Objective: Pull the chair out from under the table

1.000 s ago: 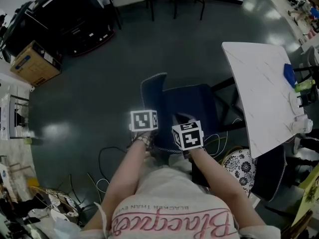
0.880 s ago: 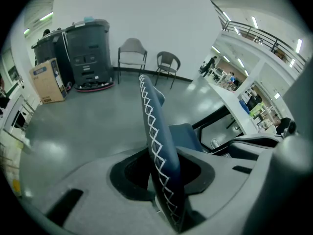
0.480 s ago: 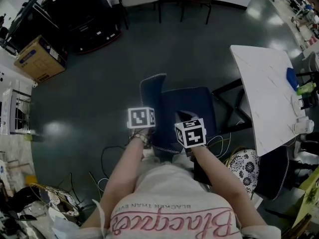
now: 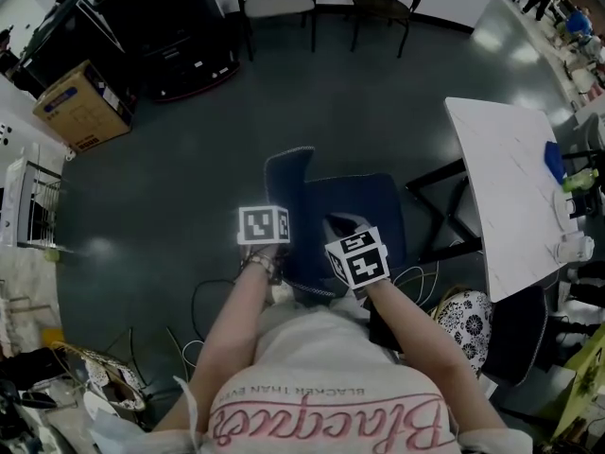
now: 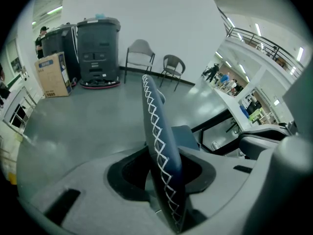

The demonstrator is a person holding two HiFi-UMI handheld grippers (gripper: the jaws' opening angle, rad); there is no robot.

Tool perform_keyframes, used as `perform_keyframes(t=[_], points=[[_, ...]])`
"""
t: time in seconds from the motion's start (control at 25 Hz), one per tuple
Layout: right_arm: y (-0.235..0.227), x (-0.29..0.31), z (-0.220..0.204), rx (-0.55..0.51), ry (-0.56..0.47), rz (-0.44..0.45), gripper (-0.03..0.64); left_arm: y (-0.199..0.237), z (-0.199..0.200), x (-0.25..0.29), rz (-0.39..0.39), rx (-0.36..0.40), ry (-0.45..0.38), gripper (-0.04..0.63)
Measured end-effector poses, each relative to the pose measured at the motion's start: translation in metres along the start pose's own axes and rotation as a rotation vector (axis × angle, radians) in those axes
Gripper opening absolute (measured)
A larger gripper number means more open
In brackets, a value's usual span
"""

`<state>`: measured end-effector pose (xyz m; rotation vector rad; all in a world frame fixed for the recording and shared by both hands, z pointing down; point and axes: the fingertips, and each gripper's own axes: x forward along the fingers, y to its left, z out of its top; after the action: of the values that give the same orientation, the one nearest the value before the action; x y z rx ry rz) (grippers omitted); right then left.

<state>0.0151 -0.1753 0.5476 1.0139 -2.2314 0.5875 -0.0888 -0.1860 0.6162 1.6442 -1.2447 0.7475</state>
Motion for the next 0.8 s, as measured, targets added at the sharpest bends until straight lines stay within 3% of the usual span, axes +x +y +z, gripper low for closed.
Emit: perform_keyframes(t=[0.4,0.56,0.8], points=[[0.000,-0.009,0.017,-0.035,-0.034,-0.016,0.008,-0.005,0.004,-0.013,0.005,0.096,-0.038,0.163],[0.002,-0.017,0.027,-0.076,-0.065,-0.021,0.007,-0.011,0.014,-0.037,-0.008,0.151,-0.110,0.178],[0.009,-0.042,0.062,-0.172,-0.230,-0.030,0.008,-0.024,0.040,-0.081,-0.006,0.248,-0.285,0.202]])
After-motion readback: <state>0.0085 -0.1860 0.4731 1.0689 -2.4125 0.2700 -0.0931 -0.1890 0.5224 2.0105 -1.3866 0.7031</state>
